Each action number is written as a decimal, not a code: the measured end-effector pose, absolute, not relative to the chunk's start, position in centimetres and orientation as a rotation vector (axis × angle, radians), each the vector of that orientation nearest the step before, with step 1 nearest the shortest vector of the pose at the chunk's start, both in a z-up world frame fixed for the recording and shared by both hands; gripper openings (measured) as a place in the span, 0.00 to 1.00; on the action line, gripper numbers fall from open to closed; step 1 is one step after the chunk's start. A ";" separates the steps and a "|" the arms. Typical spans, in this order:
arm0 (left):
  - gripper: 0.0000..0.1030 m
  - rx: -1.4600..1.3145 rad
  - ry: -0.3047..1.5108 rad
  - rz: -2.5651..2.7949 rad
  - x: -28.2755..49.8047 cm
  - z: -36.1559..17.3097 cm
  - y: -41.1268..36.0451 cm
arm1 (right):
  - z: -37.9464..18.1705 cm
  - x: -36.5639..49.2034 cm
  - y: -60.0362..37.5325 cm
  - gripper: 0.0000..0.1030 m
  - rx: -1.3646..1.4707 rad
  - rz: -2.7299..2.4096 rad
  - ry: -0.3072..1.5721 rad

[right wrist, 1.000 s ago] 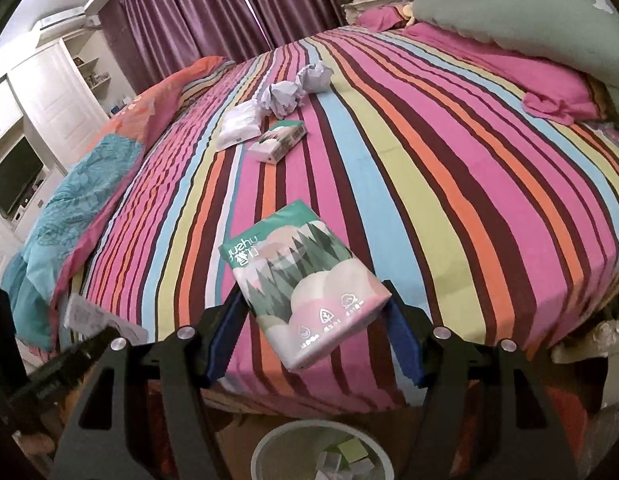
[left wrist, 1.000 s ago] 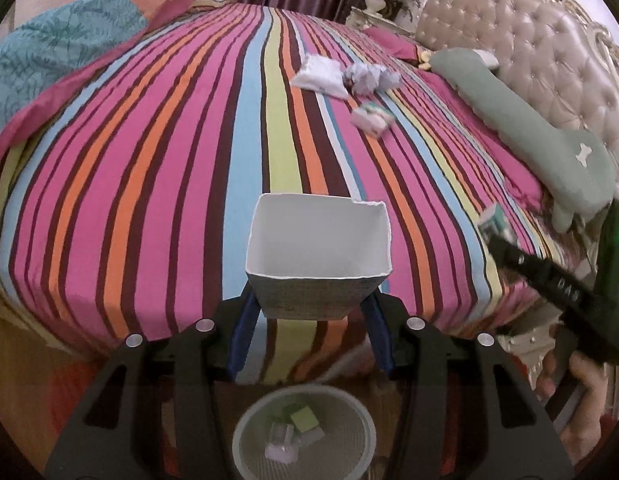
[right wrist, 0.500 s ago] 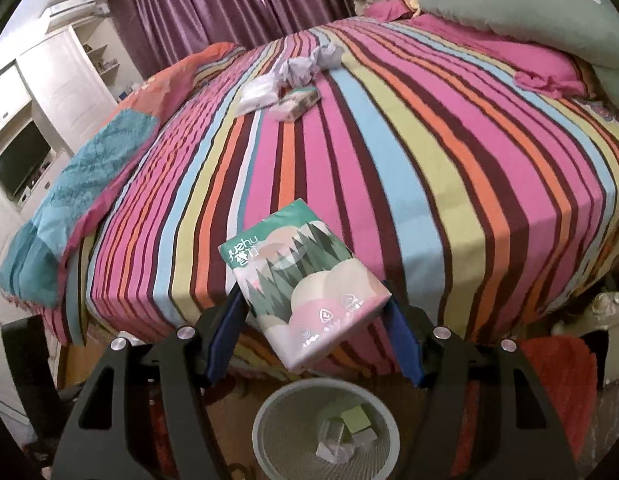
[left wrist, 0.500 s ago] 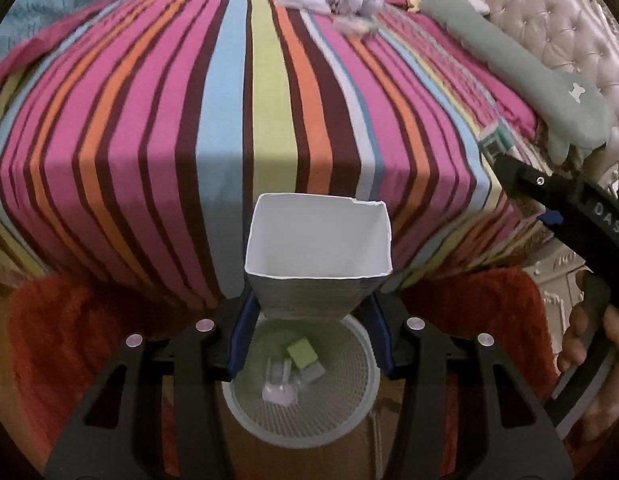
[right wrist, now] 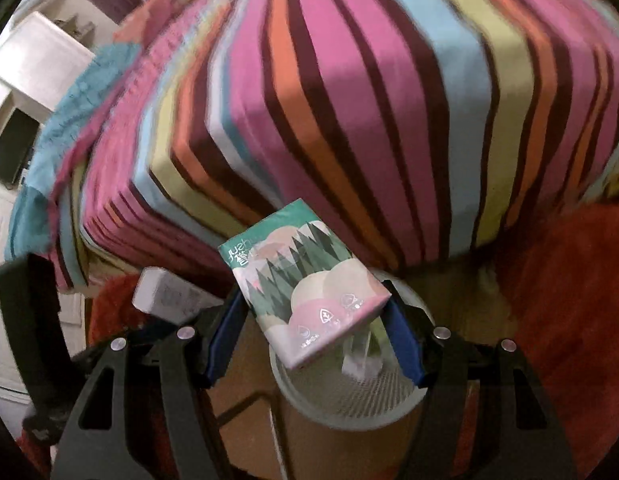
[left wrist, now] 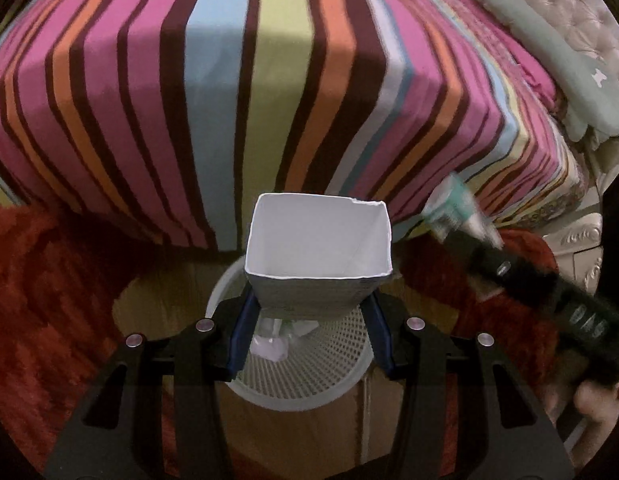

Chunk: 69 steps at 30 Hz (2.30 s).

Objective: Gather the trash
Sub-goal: 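Carry both items over the wastebasket and open both tools to drop them, then raise both tools back toward the remaining items on the bed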

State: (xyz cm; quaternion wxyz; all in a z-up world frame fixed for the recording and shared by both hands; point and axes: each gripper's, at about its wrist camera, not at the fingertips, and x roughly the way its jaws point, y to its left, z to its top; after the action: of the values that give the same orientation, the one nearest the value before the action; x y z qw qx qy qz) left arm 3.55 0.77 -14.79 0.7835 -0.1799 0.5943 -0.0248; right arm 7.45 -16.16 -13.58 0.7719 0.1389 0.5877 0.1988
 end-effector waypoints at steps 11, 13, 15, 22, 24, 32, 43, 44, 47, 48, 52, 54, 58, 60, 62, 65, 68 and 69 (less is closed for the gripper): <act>0.47 -0.498 1.480 -0.037 3.7 -19.9 0.9 | -20.3 7.8 -16.2 0.61 0.443 0.364 1.571; 0.47 -0.507 1.516 -0.030 3.6 -20.8 0.9 | -21.0 7.8 -16.3 0.61 0.459 0.346 1.602; 0.47 -0.512 1.552 -0.020 3.6 -21.7 0.8 | -21.6 7.8 -16.1 0.61 0.466 0.332 1.629; 0.47 -0.541 1.654 0.015 3.6 -24.2 1.0 | -24.0 7.9 -15.1 0.61 0.474 0.305 1.722; 0.47 -0.535 1.682 0.026 3.8 -25.0 0.8 | -24.7 8.0 -15.0 0.61 0.482 0.295 1.746; 0.47 -0.516 1.772 0.038 4.0 -27.2 0.2 | -27.6 8.2 -15.1 0.61 0.521 0.235 1.838; 0.78 -0.529 1.846 0.060 3.8 -28.7 0.2 | -28.9 8.0 -15.6 0.85 0.559 0.185 1.873; 0.78 -0.528 1.844 0.058 3.8 -28.7 0.2 | -29.0 8.2 -15.4 0.88 0.561 0.179 1.871; 0.78 -0.522 1.844 0.056 3.8 -28.7 0.1 | -28.9 8.1 -15.6 0.88 0.572 0.167 1.858; 0.78 -0.520 1.842 0.055 3.8 -28.6 0.1 | -28.9 8.1 -15.7 0.88 0.572 0.165 1.855; 0.78 -0.516 1.836 0.056 3.9 -28.5 0.1 | -28.8 8.2 -15.6 0.88 0.568 0.159 1.848; 0.78 -0.515 1.833 0.060 3.8 -28.4 0.2 | -28.8 8.2 -15.4 0.88 0.564 0.158 1.838; 0.78 -0.510 1.812 0.059 3.8 -27.9 0.2 | -27.8 8.1 -15.3 0.88 0.545 0.178 1.807; 0.78 -0.504 1.797 0.062 3.8 -27.5 0.3 | -27.3 8.1 -15.3 0.88 0.534 0.190 1.792; 0.78 -0.500 1.779 0.062 3.7 -26.9 0.4 | -26.4 8.1 -15.2 0.88 0.520 0.208 1.768; 0.78 -0.486 1.730 0.059 3.7 -25.6 0.6 | -24.8 7.9 -15.1 0.88 0.487 0.242 1.731; 0.78 -0.463 1.675 0.055 3.7 -23.9 0.9 | -22.4 7.9 -15.0 0.88 0.424 0.279 1.674; 0.78 -0.454 1.643 0.056 3.6 -23.0 1.0 | -21.6 7.9 -15.1 0.88 0.409 0.294 1.653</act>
State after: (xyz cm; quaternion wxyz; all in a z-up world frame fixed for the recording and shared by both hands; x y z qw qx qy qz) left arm 3.65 1.04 -23.00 0.6579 -0.2005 0.7255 0.0248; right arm 7.87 -15.13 -21.63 0.6494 0.1802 0.7274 0.1293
